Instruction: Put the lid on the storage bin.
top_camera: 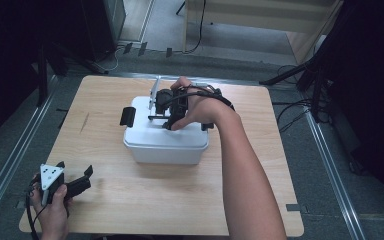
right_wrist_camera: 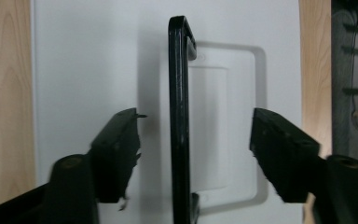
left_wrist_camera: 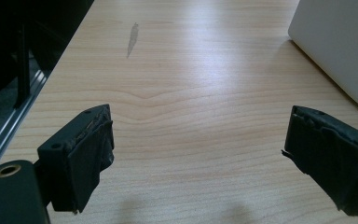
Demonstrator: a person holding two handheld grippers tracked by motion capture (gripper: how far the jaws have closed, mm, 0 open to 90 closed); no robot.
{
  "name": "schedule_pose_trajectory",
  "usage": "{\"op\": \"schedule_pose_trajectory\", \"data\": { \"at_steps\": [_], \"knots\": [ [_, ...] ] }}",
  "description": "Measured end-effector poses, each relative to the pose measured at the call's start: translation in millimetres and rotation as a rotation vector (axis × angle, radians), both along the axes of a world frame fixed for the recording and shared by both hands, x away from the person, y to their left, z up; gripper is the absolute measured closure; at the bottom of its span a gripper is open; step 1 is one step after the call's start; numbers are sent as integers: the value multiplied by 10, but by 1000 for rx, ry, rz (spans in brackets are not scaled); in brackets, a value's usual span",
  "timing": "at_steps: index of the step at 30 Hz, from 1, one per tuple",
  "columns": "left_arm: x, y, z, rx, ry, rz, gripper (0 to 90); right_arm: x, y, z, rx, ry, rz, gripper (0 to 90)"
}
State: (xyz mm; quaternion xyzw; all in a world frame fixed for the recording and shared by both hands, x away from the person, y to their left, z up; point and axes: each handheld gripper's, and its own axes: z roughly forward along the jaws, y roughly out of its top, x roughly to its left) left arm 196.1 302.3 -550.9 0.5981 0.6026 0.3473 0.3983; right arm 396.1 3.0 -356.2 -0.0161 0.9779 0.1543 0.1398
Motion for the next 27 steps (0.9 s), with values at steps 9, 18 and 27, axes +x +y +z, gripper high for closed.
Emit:
{"op": "schedule_pose_trajectory", "data": {
  "at_steps": [9,18,27],
  "knots": [
    [6,-2,1,6,8,0,84,-162,-116,72,-45,40,-44,0],
    [9,-4,0,5,10,0,84,-212,-408,86,-12,29,-72,0],
    [24,-18,0,17,15,-4,84,-245,-750,57,17,46,-116,0]
  ]
}}
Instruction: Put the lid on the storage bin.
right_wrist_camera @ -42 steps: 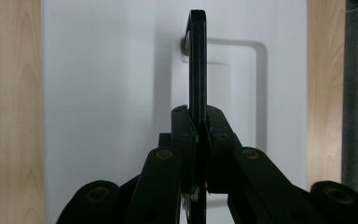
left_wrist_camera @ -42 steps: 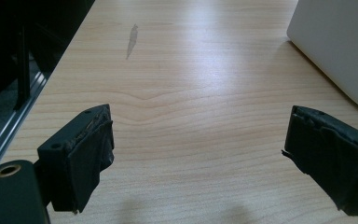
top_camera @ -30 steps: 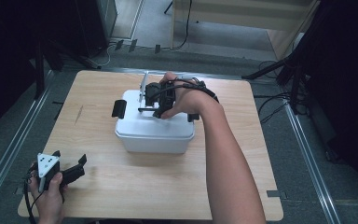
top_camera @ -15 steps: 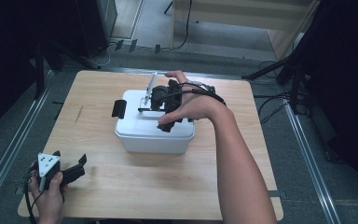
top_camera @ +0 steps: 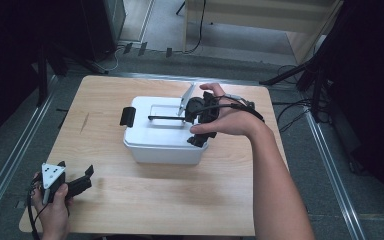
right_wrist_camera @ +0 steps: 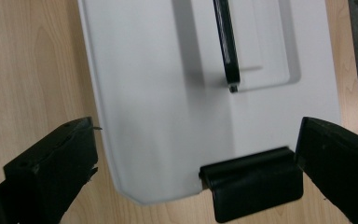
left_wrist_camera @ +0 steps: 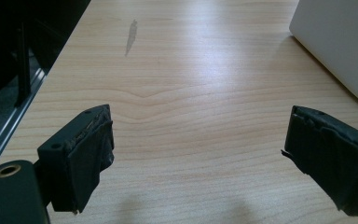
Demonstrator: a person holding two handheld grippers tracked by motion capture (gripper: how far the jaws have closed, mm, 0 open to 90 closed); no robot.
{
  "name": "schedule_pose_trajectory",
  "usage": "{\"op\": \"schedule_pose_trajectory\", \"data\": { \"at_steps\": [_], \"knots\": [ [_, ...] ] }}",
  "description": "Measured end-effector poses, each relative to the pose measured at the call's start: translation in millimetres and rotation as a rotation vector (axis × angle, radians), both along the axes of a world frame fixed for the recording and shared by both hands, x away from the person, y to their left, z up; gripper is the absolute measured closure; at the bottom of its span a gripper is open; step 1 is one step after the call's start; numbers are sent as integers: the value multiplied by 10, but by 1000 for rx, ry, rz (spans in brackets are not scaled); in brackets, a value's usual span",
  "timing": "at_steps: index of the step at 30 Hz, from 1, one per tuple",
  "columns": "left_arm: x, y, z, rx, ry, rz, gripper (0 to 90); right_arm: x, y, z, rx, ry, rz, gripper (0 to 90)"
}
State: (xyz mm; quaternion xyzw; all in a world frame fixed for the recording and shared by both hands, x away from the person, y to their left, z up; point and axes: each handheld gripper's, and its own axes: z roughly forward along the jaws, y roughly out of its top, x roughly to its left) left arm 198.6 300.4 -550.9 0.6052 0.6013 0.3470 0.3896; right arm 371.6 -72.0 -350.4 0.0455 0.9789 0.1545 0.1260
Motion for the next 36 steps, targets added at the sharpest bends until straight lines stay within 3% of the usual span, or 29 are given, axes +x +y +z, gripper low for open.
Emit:
{"op": "schedule_pose_trajectory", "data": {
  "at_steps": [17,25,36],
  "knots": [
    [2,-3,0,5,2,-3,84,-179,-591,35,43,-24,-76,0],
    [0,-4,0,8,2,-4,84,-258,-869,-52,50,-17,-125,0],
    [-2,-2,-1,4,-1,-3,84,-330,-1221,-298,78,-28,-192,0]
  ]
}}
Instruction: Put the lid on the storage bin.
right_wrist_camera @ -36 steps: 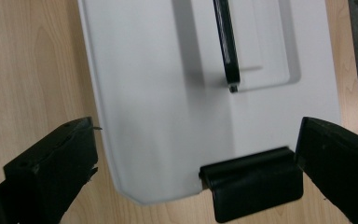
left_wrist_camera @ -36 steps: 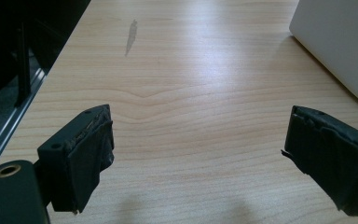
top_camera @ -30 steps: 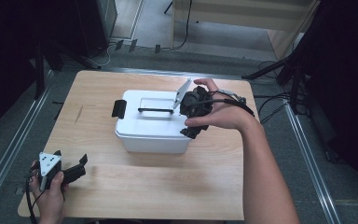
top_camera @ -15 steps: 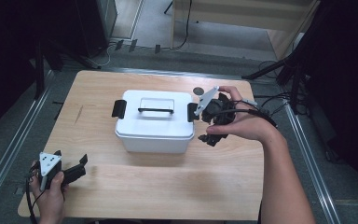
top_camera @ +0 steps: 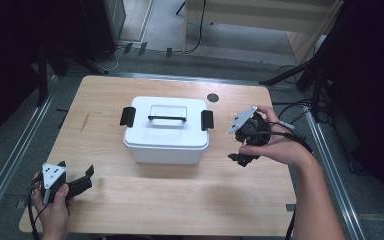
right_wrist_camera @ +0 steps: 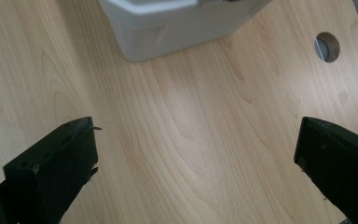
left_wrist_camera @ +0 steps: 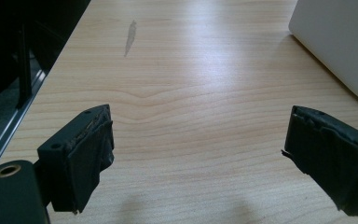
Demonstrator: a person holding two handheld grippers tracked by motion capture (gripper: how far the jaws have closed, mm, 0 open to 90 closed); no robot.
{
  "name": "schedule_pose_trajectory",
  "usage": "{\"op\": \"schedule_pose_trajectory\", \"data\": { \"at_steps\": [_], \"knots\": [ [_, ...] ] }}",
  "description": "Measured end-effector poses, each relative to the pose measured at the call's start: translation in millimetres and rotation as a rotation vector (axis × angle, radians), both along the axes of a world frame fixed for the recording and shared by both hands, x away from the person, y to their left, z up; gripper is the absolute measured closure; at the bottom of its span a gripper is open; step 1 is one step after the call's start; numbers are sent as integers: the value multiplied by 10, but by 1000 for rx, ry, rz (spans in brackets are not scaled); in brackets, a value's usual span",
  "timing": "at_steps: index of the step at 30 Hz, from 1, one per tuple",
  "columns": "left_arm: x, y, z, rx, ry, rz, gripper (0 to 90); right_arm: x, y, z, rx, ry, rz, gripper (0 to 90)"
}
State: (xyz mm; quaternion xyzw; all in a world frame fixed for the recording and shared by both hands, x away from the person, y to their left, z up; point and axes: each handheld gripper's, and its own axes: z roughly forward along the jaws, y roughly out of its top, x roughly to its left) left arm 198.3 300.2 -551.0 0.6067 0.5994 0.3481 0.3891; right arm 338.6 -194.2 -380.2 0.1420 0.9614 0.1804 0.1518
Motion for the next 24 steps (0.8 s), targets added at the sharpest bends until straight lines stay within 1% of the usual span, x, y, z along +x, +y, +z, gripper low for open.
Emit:
{"op": "schedule_pose_trajectory", "data": {
  "at_steps": [9,12,15,21,24],
  "knots": [
    [-4,1,1,2,-1,-3,84,-72,-231,-271,37,11,-65,0],
    [-5,-1,1,2,-1,-5,84,-106,-294,-364,37,16,-82,0],
    [-5,-1,1,1,-1,-5,84,-139,-353,-455,35,3,-101,0],
    [-7,-3,0,3,-4,-5,84,-210,-464,-629,64,12,-136,0],
    [-11,-8,1,7,-6,-5,84,-244,-528,-716,77,7,-147,0]
  ]
}}
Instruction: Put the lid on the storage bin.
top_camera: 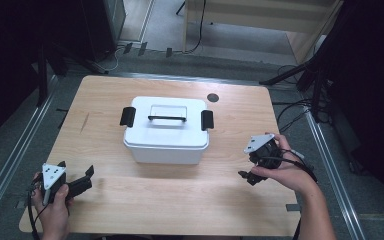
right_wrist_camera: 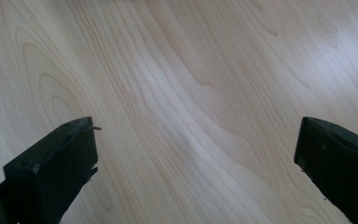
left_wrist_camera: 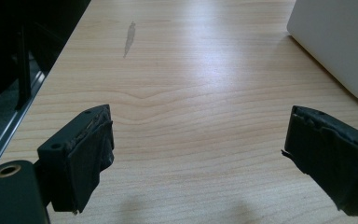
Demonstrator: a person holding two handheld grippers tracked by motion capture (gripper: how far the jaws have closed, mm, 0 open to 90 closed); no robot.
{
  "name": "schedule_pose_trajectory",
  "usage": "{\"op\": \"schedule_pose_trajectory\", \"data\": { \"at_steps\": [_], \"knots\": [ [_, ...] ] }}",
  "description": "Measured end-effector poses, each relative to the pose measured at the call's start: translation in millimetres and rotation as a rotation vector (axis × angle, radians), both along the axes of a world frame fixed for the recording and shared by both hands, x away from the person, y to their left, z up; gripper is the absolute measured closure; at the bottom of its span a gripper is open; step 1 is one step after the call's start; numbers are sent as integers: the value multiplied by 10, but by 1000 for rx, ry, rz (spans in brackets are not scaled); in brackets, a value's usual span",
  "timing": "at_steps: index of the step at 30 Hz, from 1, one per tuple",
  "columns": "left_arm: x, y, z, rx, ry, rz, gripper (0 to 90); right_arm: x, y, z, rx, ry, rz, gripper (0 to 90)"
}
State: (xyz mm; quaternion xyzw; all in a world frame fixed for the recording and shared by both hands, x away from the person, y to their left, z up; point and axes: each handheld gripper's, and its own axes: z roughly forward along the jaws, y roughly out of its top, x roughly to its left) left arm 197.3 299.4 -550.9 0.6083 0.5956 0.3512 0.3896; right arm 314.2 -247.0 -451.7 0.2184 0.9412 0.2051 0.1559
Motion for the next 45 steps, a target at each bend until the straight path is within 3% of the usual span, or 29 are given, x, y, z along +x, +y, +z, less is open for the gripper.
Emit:
{"op": "schedule_pose_trajectory", "data": {
  "at_steps": [10,24,30,35,40,45],
  "knots": [
    [0,-4,0,5,0,-3,84,-104,-224,-213,43,-21,-75,0],
    [-2,-8,0,6,3,-10,84,-290,-539,-414,198,-95,-189,0],
    [-1,-8,0,3,2,-6,84,-369,-644,-520,223,-101,-226,0],
    [-4,-7,0,1,1,-2,84,-440,-772,-611,326,-112,-293,0],
    [-5,-8,1,3,3,-3,84,-516,-868,-704,366,-137,-344,0],
    [-6,1,1,-4,2,1,84,-583,-969,-743,435,-176,-416,0]
  ]
}}
